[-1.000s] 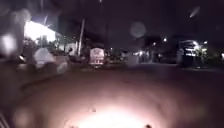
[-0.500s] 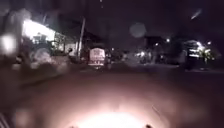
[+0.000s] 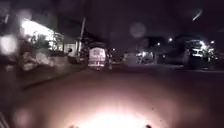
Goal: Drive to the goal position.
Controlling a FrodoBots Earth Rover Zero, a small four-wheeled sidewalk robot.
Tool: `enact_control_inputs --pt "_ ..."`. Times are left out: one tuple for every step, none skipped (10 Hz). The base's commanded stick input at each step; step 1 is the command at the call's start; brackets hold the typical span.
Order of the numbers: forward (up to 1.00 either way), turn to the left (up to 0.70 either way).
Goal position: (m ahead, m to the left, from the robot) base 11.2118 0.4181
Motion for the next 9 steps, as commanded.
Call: enact_control_inputs --pt "0.7 0.0" --pt "0.7 -0.02" --pt "0.7 -0.12" --pt "0.7 -0.3" --pt "0.7 -0.31" --pt "0.7 -0.31" --pt "0.7 -0.31" --pt "0.7 -0.11" --pt "0.7 -0.02"
